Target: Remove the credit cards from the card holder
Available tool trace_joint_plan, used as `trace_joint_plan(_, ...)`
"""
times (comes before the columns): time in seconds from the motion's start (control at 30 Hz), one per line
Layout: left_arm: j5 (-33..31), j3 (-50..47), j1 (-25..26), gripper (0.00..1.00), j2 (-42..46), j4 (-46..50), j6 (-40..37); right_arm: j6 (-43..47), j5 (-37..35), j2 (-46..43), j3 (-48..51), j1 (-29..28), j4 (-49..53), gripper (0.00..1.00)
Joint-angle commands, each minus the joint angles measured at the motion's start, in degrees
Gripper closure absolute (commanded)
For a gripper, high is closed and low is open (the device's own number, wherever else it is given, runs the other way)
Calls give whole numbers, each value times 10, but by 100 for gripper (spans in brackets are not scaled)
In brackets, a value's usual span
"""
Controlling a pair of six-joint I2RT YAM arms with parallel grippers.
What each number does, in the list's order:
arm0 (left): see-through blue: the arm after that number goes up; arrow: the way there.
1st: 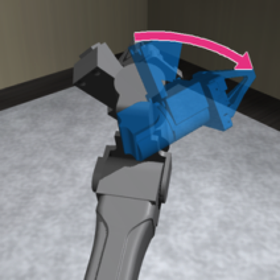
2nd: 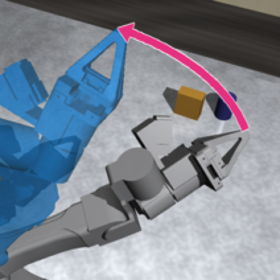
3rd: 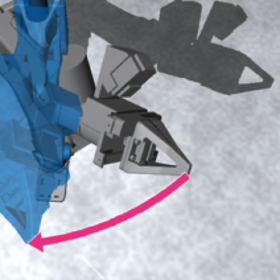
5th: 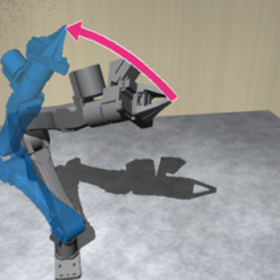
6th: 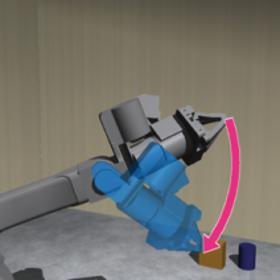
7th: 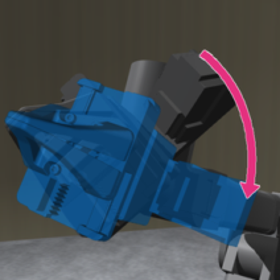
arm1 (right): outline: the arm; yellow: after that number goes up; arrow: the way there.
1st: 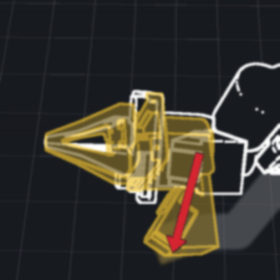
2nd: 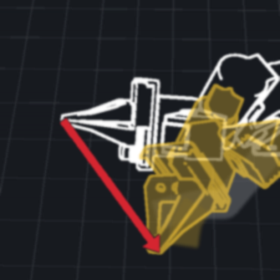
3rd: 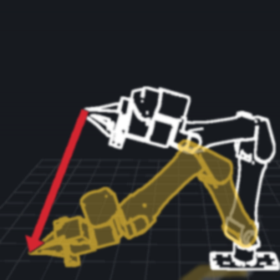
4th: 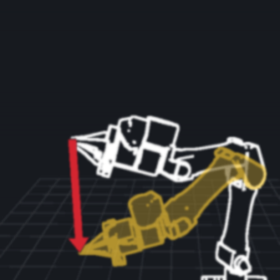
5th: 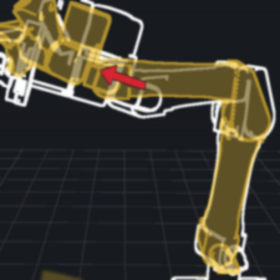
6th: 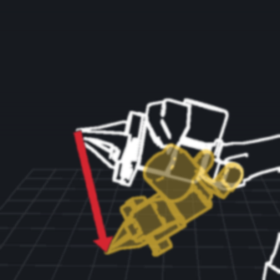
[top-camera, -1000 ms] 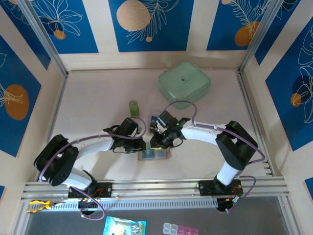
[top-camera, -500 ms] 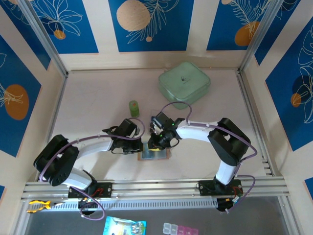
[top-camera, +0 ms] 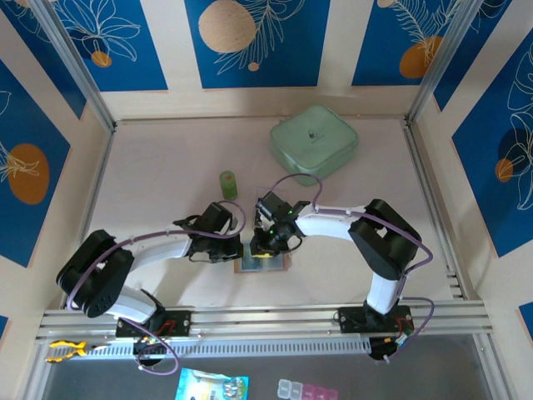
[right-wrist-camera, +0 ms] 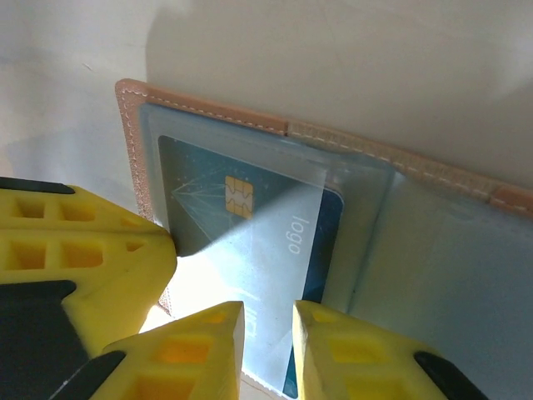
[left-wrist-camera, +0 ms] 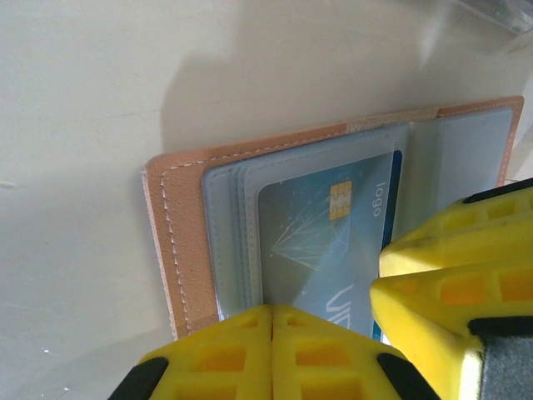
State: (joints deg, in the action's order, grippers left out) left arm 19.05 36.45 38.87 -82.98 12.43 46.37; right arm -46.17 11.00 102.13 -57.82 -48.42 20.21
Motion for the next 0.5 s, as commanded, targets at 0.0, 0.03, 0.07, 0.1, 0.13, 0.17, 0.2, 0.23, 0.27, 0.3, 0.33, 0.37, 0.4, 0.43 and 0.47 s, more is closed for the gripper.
trace_joint_plan(0.0,-2,-12,-7,93,1,9,-10,-10,15,10,-4,-4,-10,77)
trace_joint_plan(0.03,-2,-12,-7,93,1,8,-9,-12,19,10,-3,-5,-15,78)
trace_joint_plan(0.07,-2,-12,-7,93,0,8,-10,-13,22,10,-1,-4,-20,78)
trace_joint_plan(0.1,-1,-12,-7,93,0,8,-11,-14,25,10,0,-5,-23,79)
trace_joint_plan(0.13,-1,-12,-7,93,-1,7,-10,-16,27,10,1,-5,-26,80)
trace_joint_plan(0.17,-1,-12,-7,93,-1,7,-10,-16,29,10,2,-4,-28,80)
trace_joint_plan(0.2,0,-12,-7,93,-2,6,-10,-16,29,10,2,-4,-28,81)
trace_joint_plan(0.23,0,-12,-7,93,-3,6,-10,-16,29,9,4,-4,-28,81)
trace_joint_plan(0.27,1,-11,-7,93,-4,6,-10,-16,27,8,5,-4,-26,80)
trace_joint_plan(0.3,2,-11,-7,93,-5,6,-10,-15,24,8,6,-4,-22,80)
trace_joint_plan(0.33,3,-10,-6,93,-6,5,-10,-14,19,7,6,-4,-17,80)
trace_joint_plan(0.37,4,-10,-6,93,-7,5,-11,-13,14,6,7,-4,-12,79)
trace_joint_plan(0.4,3,-9,-7,93,-8,5,-11,-12,10,5,6,-4,-7,77)
trace_joint_plan(0.43,3,-9,-6,93,-9,7,-11,-12,4,5,6,-4,0,76)
trace_joint_plan(0.47,2,-9,-6,93,-9,7,-11,-10,-1,4,5,-4,5,75)
